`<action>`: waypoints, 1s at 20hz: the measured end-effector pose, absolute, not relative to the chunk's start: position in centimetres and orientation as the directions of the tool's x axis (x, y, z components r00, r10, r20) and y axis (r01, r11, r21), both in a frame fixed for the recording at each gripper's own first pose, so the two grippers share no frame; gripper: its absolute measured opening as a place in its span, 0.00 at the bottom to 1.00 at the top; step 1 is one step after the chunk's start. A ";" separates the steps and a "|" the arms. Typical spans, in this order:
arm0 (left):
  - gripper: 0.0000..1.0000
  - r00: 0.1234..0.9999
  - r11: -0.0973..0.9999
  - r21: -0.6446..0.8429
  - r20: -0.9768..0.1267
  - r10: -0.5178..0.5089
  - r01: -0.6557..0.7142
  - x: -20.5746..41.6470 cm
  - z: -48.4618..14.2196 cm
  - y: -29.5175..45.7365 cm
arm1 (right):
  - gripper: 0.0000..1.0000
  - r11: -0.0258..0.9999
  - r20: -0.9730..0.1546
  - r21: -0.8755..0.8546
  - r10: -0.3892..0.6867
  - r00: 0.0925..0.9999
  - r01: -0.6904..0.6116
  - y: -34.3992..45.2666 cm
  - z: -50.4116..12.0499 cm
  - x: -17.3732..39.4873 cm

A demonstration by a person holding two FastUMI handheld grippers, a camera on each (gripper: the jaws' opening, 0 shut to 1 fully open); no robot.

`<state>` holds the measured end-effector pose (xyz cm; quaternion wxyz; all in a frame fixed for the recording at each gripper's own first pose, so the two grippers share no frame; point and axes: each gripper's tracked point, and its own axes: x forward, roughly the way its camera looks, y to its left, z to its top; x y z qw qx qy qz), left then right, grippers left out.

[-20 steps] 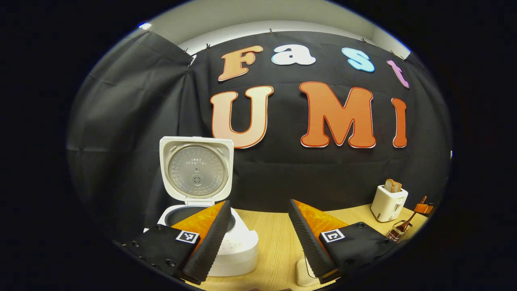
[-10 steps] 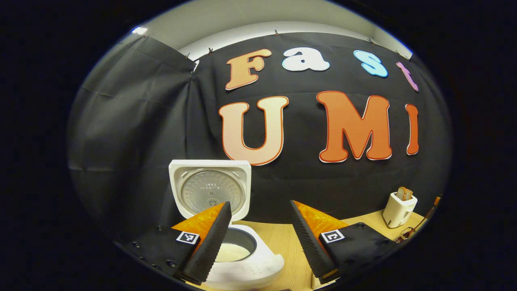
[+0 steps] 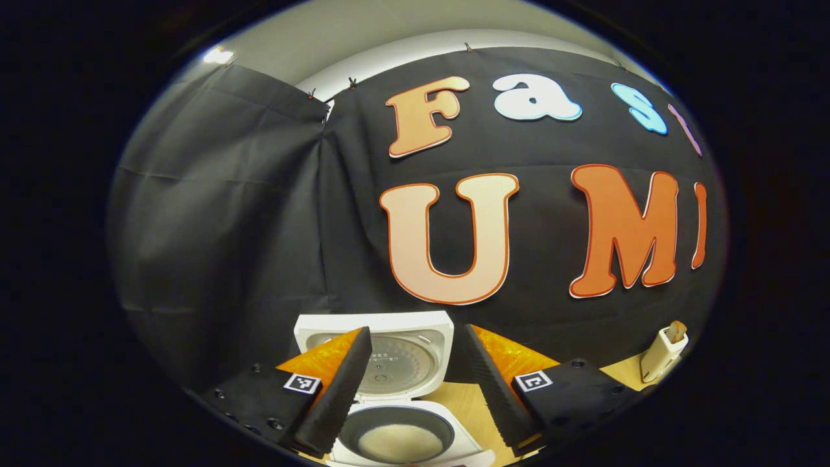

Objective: Close the left gripper, press the button to open the rice cooker; take a wooden spoon from the chopstick holder with the right hand, scoop a spoonful of rice and pour it into the rice cooker, then put the wooden spoon back into the chopstick holder.

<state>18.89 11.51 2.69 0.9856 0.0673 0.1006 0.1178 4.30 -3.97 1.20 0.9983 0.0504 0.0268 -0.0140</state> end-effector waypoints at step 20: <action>0.94 0.862 0.906 0.230 -0.293 0.413 -0.356 34.2 -3.8 22.5 | 0.84 0.995 -0.008 0.087 -0.052 0.999 0.052 -6.3 4.9 1.5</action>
